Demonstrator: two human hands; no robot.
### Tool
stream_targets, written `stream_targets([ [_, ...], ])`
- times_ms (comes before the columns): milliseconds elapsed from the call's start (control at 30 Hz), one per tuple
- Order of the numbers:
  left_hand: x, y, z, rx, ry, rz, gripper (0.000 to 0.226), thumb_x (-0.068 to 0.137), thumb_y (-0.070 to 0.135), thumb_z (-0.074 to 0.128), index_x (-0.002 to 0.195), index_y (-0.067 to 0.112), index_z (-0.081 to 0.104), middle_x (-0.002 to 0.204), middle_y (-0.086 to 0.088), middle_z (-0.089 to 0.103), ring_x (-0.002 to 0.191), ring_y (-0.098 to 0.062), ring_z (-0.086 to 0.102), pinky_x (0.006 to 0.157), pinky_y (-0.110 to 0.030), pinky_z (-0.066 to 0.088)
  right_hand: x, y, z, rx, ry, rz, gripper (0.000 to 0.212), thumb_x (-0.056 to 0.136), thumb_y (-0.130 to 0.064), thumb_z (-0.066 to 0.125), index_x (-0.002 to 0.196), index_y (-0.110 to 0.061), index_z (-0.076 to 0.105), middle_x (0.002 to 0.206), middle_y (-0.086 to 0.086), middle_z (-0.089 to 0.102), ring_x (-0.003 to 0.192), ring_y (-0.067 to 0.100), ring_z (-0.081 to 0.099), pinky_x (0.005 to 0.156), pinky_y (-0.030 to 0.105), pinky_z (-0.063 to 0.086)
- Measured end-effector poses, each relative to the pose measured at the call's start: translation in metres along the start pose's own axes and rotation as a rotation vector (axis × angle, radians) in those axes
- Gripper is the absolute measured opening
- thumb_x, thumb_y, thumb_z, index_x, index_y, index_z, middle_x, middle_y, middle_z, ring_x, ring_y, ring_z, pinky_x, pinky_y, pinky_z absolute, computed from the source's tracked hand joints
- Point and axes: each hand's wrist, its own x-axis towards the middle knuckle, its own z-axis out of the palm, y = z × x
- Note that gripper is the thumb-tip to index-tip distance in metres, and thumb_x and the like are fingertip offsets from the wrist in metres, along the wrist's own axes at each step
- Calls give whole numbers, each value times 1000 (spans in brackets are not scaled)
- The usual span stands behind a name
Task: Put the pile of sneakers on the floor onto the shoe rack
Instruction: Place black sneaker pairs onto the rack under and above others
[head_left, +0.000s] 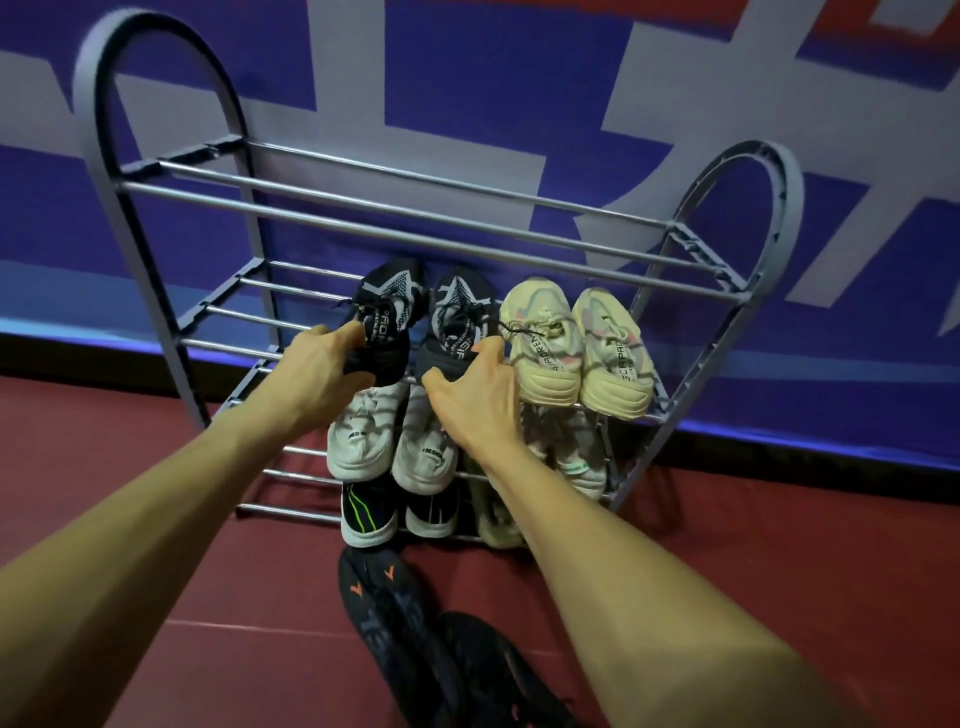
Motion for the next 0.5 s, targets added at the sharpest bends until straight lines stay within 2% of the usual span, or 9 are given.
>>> stream_targets([
  [100,0,-1,5,-47,-25,-53,40,84,14,66,117,0,49,104,-33,63,97,-47,58,76,-41,45,-1,1,4,47,16,11,48,76,-35,63,110,-10,40,102,18,64,94,36,60,79,40,50],
  [233,2,7,7,-108,-55,-149,41,86,11,62,120,-1,44,109,-34,59,101,-47,55,73,-37,38,2,7,0,76,-49,-10,48,78,-35,64,113,-13,40,107,15,63,98,34,60,82,38,48],
  [333,-7,10,9,-133,-58,-200,52,87,14,61,132,2,36,119,-33,56,108,-47,53,79,-41,40,-1,12,-3,58,-121,-39,50,84,-36,62,121,-12,37,118,17,58,107,36,56,88,40,45],
  [433,-34,8,20,-304,9,-255,81,88,15,59,151,13,8,122,-28,59,107,-44,58,82,-37,40,-4,17,-3,-31,-188,-93,64,92,-35,55,143,-12,24,145,18,40,129,40,42,105,45,37],
  [467,-47,4,26,-354,30,-290,85,88,15,58,152,12,2,119,-27,61,104,-44,59,81,-36,42,-8,18,-2,-71,-197,-115,71,94,-33,53,150,-12,15,154,18,29,137,40,34,110,47,31],
  [500,-59,-2,32,-403,50,-313,83,86,18,57,151,12,6,117,-24,63,99,-43,62,83,-38,47,-14,22,-2,-103,-188,-142,76,95,-30,50,154,-13,6,159,19,21,141,39,29,113,47,28],
])
